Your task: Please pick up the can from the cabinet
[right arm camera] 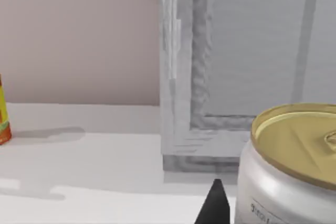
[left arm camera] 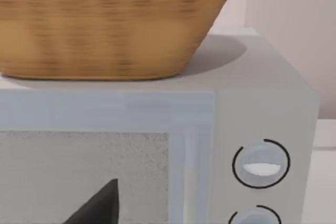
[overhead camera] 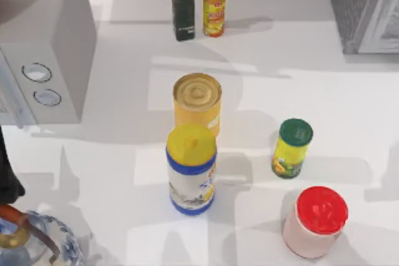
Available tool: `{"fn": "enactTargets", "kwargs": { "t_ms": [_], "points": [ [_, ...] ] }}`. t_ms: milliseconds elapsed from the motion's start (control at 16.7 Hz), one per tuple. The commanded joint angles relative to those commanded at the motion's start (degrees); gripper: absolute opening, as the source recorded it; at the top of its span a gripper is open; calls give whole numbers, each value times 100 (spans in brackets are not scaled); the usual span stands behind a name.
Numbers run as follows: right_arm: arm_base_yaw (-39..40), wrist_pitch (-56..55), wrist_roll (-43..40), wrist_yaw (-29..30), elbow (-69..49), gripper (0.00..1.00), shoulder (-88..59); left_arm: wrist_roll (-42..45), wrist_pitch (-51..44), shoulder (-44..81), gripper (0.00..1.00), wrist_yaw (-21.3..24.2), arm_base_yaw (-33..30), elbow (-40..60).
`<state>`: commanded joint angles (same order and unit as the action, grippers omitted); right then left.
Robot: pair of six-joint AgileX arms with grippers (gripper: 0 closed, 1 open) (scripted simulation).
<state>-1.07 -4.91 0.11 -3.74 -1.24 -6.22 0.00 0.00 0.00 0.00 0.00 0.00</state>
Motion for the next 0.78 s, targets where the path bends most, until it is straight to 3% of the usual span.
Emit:
{"fn": "enactTargets", "kwargs": {
  "t_ms": [300, 780],
  "points": [
    [-407, -1632, 17, -1136, -482, 0, -2017, 0, 0, 0, 100, 0, 0, 0],
    [-1386, -5393, 98, -3618, -1703, 0, -6885, 0, 0, 0, 100, 0, 0, 0]
  ]
}}
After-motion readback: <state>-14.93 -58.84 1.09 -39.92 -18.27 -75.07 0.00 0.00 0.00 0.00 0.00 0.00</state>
